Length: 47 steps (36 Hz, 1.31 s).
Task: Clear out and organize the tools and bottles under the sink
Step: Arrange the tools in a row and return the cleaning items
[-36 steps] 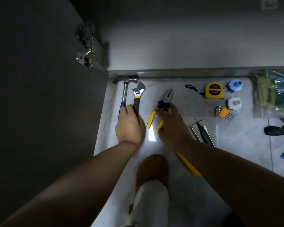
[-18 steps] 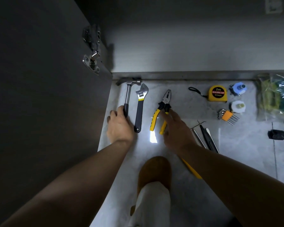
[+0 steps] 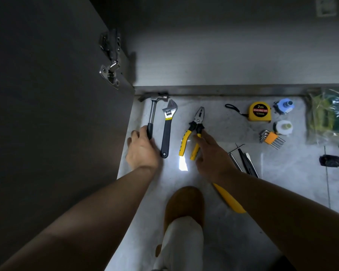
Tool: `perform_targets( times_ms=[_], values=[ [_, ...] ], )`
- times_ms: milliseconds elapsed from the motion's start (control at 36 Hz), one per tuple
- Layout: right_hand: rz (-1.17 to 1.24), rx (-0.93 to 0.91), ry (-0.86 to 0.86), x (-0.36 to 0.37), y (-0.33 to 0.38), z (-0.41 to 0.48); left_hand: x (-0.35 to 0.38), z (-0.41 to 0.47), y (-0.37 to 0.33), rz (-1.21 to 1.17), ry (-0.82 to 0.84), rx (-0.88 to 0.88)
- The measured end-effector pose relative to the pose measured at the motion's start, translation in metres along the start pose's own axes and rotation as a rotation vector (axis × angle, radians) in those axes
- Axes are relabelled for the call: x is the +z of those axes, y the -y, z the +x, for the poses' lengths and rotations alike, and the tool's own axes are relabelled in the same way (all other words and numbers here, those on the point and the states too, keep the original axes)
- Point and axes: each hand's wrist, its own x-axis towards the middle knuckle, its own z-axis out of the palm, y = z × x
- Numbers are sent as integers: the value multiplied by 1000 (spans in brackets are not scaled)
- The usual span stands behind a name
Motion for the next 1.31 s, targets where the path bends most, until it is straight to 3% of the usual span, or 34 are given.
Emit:
perform_targets(
  times_ms=[167, 250, 306, 389, 778, 917, 1083, 1306],
  values=[
    [15, -5, 4, -3, 2, -1, -1, -1, -3, 8, -53, 4],
    [18, 0, 8, -5, 3, 0, -1, -7, -3, 78, -120, 224],
    [23, 4, 15, -6, 4, 1, 3, -12, -3, 71, -44, 395],
    [14, 1, 20, -6, 6, 5, 8, -19, -3, 25, 69, 473],
    [-12, -64, 90, 10, 15, 13, 5, -31, 5, -32, 142, 320],
    [-19, -95, 108, 16, 21, 14, 0, -30, 2, 166, 130, 352],
    [-1, -72, 109, 17, 24, 17, 0, -26, -5, 209, 105, 334],
    [82, -88, 103, 8, 25, 15, 0, -25, -23, -25, 99, 417]
  ],
)
